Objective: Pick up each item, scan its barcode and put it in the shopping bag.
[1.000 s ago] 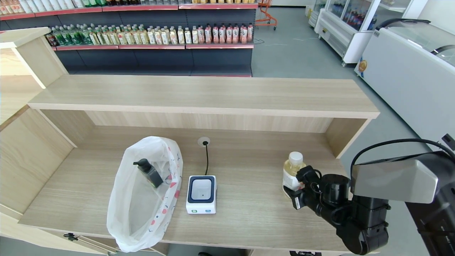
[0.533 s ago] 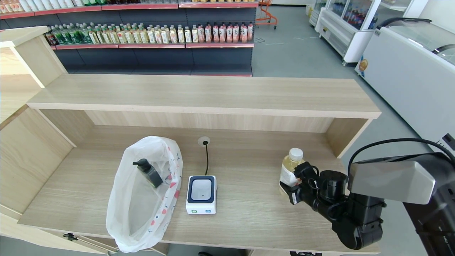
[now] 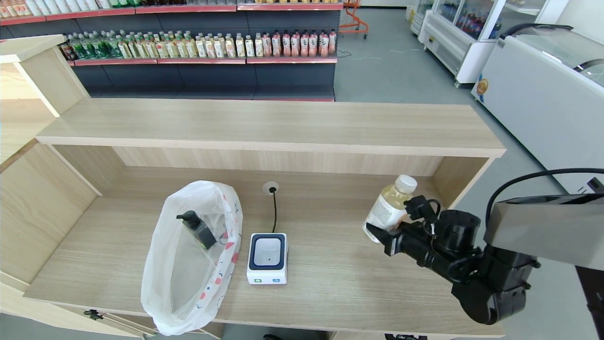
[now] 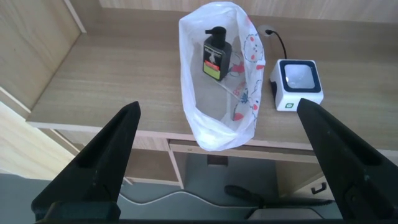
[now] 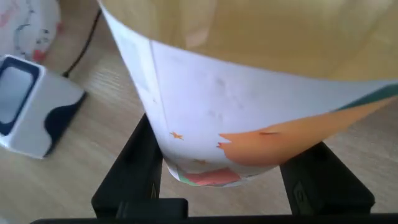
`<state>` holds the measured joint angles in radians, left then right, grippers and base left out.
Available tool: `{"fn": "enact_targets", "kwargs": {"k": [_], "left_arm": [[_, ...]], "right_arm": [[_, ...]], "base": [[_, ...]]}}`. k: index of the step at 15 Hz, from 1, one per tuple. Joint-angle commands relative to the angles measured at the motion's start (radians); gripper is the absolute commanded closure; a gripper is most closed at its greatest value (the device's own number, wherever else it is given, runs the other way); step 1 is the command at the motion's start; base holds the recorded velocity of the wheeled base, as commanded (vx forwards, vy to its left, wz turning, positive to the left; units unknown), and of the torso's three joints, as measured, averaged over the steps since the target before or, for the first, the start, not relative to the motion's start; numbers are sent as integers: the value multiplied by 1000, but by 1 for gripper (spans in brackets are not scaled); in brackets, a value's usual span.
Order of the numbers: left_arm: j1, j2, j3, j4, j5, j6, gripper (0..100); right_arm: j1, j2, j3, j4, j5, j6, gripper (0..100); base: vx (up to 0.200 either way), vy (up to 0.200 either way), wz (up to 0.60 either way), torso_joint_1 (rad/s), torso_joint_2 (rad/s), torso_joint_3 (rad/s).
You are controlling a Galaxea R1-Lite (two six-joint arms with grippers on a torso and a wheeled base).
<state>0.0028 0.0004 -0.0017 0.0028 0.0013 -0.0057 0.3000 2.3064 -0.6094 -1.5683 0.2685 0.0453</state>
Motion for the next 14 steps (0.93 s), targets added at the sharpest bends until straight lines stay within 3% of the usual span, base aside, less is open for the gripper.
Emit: {"fn": "enact_targets", "kwargs": {"k": [1, 4, 7, 10, 14], "left_arm": [[0, 0, 0, 0, 0, 0, 0], [0, 0, 0, 0, 0, 0, 0], [0, 0, 0, 0, 0, 0, 0], [0, 0, 0, 0, 0, 0, 0], [0, 0, 0, 0, 0, 0, 0]], "right_arm": [[-2, -209, 161, -3, 209, 100, 100], [2, -395, 247, 28, 463, 202, 100], [10, -552, 249, 208, 632, 257, 100], [79, -640, 252, 352, 650, 258, 100], [171, -705, 247, 373, 653, 317, 100]], "base": [[0, 0, 0, 0, 0, 0], [0, 0, 0, 0, 0, 0], [0, 0, 0, 0, 0, 0], [0, 0, 0, 0, 0, 0], [0, 0, 0, 0, 0, 0]]}}
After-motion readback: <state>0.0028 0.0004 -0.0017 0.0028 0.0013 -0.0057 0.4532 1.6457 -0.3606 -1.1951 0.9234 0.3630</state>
